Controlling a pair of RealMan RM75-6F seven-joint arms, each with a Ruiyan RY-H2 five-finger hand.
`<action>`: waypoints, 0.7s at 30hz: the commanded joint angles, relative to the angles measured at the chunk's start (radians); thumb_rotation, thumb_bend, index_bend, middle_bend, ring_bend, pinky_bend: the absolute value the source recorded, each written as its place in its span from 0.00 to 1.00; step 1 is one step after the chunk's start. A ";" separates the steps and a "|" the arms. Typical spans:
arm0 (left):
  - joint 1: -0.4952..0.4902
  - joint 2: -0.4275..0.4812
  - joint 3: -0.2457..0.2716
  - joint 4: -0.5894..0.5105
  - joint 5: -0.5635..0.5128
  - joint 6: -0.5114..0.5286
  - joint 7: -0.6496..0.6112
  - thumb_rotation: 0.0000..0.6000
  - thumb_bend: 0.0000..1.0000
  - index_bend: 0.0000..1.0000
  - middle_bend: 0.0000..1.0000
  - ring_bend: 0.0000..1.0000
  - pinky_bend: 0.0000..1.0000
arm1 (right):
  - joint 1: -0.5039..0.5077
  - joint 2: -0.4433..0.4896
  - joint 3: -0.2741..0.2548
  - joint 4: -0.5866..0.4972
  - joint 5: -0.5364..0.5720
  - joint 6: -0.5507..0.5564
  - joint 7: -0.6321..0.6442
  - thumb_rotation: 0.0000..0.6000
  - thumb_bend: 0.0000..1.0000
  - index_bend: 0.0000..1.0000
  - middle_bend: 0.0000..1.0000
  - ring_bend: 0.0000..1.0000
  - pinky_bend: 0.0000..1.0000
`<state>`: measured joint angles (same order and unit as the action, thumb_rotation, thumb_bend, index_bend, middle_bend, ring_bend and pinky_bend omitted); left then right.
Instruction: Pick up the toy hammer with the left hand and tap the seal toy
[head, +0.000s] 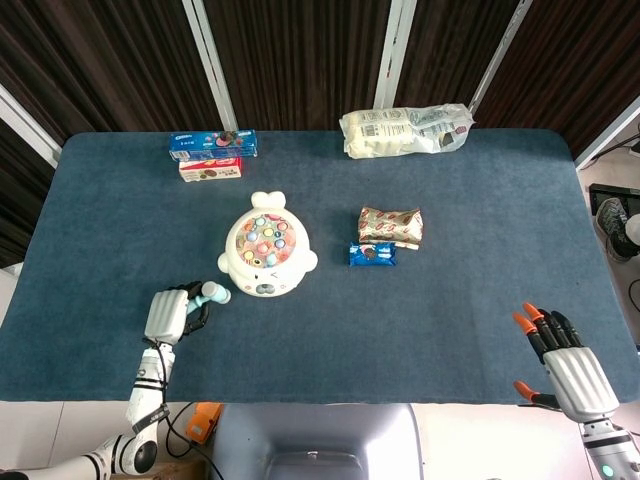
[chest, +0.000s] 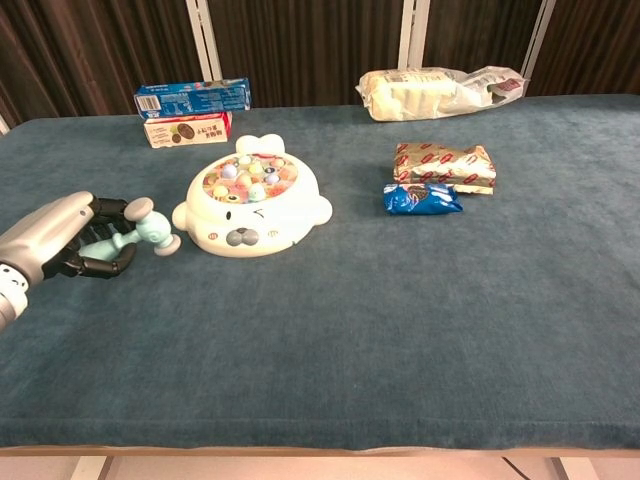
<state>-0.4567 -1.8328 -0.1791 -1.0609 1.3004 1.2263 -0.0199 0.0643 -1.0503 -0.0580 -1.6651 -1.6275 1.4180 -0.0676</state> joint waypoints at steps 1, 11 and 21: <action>0.007 -0.005 0.007 0.022 0.050 0.049 -0.073 1.00 0.82 0.61 0.70 0.66 0.71 | 0.000 0.000 -0.001 0.000 0.000 -0.001 0.000 1.00 0.32 0.00 0.00 0.00 0.00; -0.010 0.047 -0.028 -0.014 0.093 0.082 -0.235 1.00 0.83 0.63 0.84 1.00 1.00 | 0.001 0.002 -0.003 -0.002 -0.001 -0.004 -0.001 1.00 0.32 0.00 0.00 0.00 0.00; -0.101 0.051 -0.113 -0.051 0.055 0.030 -0.140 1.00 0.83 0.68 0.92 1.00 1.00 | 0.001 0.007 0.000 -0.002 0.005 -0.005 0.006 1.00 0.32 0.00 0.00 0.00 0.00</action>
<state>-0.5365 -1.7751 -0.2759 -1.1159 1.3717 1.2798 -0.1823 0.0656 -1.0433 -0.0582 -1.6675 -1.6221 1.4127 -0.0622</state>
